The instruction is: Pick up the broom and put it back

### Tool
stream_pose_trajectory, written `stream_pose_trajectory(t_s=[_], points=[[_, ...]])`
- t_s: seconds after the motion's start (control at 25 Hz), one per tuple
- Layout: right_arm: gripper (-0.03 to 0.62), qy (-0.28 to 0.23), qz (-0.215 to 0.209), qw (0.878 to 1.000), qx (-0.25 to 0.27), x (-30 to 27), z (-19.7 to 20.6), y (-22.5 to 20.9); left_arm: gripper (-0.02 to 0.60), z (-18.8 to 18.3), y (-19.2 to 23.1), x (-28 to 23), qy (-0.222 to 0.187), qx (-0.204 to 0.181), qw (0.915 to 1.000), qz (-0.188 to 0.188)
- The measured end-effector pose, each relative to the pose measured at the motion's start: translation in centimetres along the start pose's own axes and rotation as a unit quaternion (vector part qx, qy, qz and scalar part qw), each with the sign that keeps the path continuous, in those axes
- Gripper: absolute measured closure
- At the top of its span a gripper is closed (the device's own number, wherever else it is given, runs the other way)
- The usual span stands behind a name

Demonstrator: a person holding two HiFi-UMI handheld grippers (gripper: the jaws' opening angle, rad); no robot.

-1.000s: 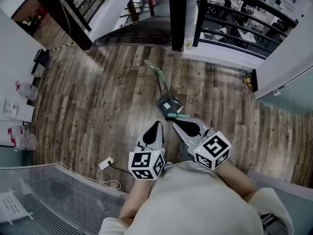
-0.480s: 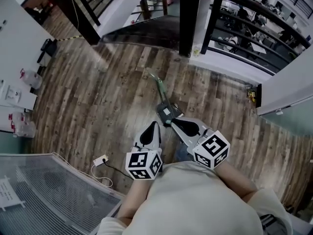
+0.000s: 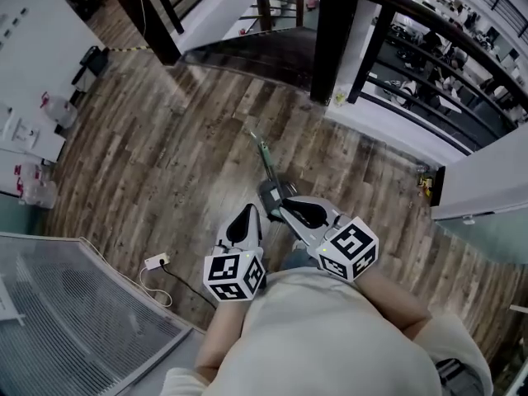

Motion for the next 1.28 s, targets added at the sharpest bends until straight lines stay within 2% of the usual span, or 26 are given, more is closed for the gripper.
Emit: stream_pose_trajectory(t_s=[0.28,0.72,1.28], points=[[0.548,0.019,-0.028,0.999,0.010,-0.1,0.3,-3.3,0.578,0.8,-0.8,-2.1,-0.011,0.018,0.9990,-0.041],[0.537,0.042,-0.022,0.999,-0.009,-2.1,1.9,-6.8,0.578,2.7,0.6,-4.0,0.008,0.034,0.9963,-0.079],[0.501,0.047,0.020,0.998,-0.033,-7.8,3.4,-11.5,0.578,2.9,5.5,-10.3,0.028,0.016,0.9974,-0.064]])
Point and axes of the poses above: the fingertips, and each gripper's own axes: x backward along the fingers, y to its left, z out of its underside, the point moved 9 cm from there along x, backward along the fingers, and after that the axes turned 5 degrees about -z, right-handed, at the moved point
